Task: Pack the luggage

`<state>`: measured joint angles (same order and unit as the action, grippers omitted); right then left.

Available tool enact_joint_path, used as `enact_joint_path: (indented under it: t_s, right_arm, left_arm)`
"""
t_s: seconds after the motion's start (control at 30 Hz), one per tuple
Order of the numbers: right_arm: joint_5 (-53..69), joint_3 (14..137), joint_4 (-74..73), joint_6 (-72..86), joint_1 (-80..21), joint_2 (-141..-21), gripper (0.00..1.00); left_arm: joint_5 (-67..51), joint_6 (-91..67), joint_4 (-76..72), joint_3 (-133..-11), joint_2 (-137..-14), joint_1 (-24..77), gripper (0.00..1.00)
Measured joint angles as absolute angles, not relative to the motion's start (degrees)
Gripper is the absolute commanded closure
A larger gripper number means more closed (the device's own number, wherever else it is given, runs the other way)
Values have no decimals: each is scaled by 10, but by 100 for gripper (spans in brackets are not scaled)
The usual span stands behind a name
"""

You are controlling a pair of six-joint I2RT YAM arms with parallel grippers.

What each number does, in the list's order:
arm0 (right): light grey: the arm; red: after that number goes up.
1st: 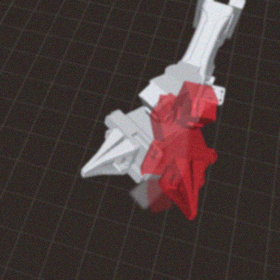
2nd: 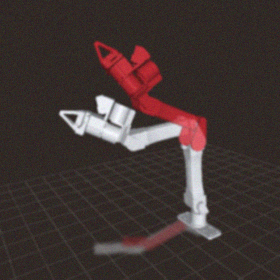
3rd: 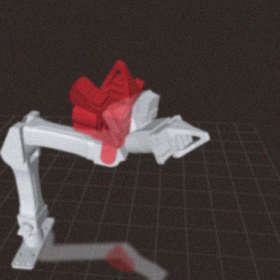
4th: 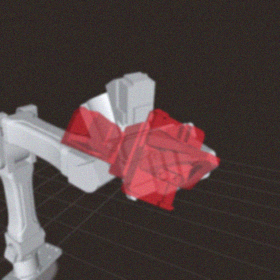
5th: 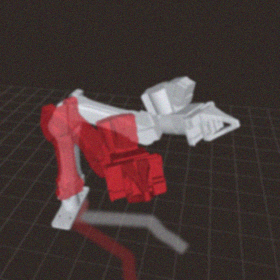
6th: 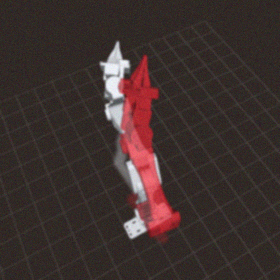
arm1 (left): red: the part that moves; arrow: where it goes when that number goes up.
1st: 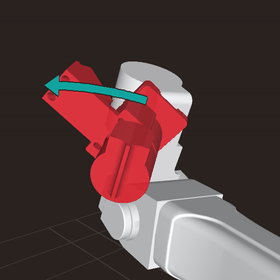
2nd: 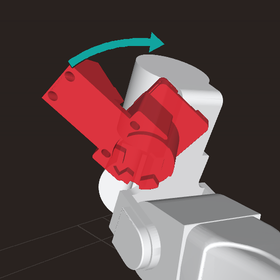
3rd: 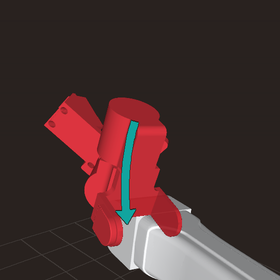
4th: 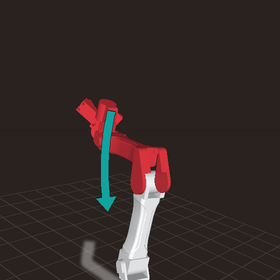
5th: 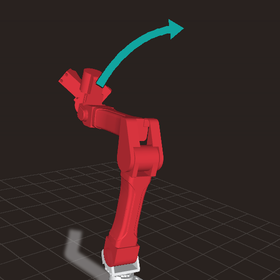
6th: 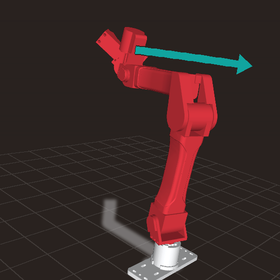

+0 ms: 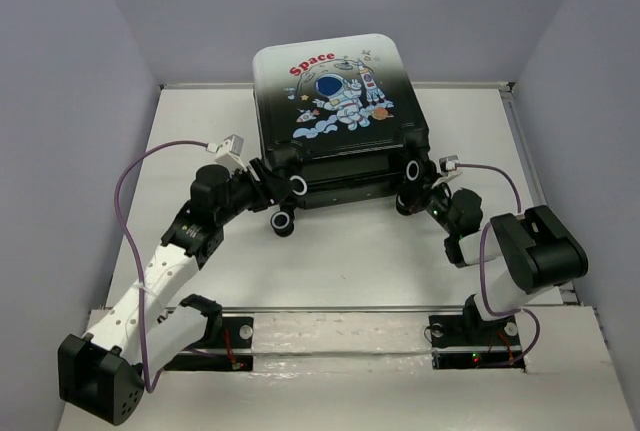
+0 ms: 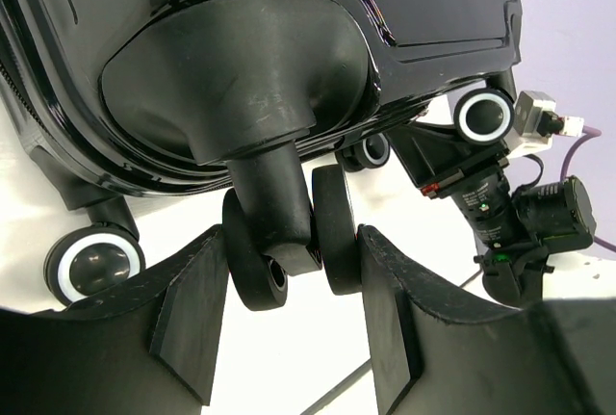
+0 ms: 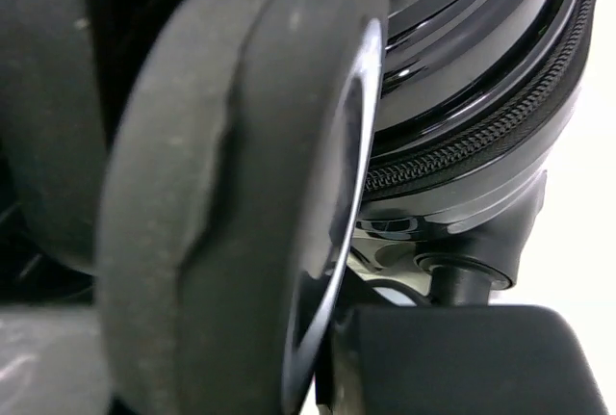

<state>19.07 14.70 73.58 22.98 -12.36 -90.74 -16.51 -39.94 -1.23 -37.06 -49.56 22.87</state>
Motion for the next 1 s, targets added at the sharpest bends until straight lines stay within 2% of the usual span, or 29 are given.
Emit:
enact_joint_path:
  t_s: [0.03, 0.3, 0.53, 0.67, 0.73, 0.87, 1.0]
  right_arm:
    - [190, 147, 735, 227, -124, -906, 93]
    - [158, 140, 726, 244, -156, -892, 93]
    - [-84, 143, 751, 270, -373, -915, 93]
    - [-151, 257, 721, 248, -534, -998, 93]
    - [-165, 311, 697, 239, -578, -1031, 93]
    - [-170, 421, 642, 225, -640, -1089, 93]
    - [-185, 468, 650, 228, -647, -1130, 93]
  left_arm:
    - [-166, -400, -13, -370, -495, 229, 94]
    - [-173, -411, -28, -361, -494, 228, 94]
    - [-167, -427, -48, -361, -507, 207, 94]
    - [-194, -450, -62, -364, -528, 209, 94]
    - [-218, -463, -61, -369, -536, 216, 94]
    - [-261, -486, -53, -386, -555, 234, 94]
    - [-245, -487, -23, -403, -559, 219, 94]
